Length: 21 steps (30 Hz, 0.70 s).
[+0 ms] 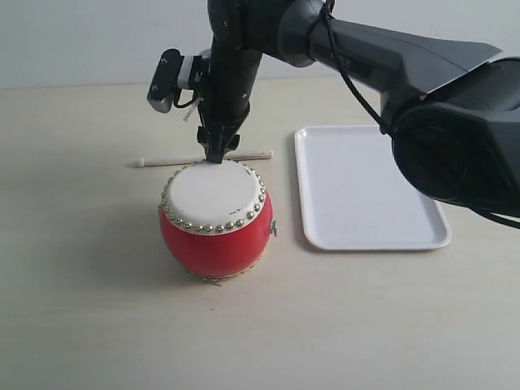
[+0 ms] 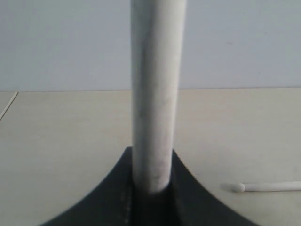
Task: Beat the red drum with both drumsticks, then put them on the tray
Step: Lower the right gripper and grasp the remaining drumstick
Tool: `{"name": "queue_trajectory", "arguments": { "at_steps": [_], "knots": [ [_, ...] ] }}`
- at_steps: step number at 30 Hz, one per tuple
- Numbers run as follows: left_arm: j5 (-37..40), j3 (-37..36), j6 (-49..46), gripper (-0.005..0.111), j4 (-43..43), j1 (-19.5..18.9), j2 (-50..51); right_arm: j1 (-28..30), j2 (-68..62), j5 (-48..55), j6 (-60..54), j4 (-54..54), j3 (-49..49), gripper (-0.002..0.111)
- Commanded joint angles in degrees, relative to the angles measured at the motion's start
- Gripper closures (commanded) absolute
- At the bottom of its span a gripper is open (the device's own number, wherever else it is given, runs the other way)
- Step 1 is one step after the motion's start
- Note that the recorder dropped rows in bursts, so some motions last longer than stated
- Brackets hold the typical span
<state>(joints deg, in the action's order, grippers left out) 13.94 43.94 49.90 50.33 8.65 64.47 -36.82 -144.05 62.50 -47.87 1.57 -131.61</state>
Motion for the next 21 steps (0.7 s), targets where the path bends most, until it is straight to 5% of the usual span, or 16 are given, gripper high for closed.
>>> {"name": "queue_trajectory", "arguments": {
  "at_steps": [1, 21],
  "knots": [
    [0.3, 0.0, -0.2, 0.107, -0.2, -0.1, -0.3, 0.1, -1.7, -2.2, 0.2, -1.6, -0.1, 0.049],
    [0.3, 0.0, -0.2, 0.107, -0.2, -0.1, -0.3, 0.1, 2.2, -1.9, 0.5, 2.9, -0.3, 0.047]
  ]
}}
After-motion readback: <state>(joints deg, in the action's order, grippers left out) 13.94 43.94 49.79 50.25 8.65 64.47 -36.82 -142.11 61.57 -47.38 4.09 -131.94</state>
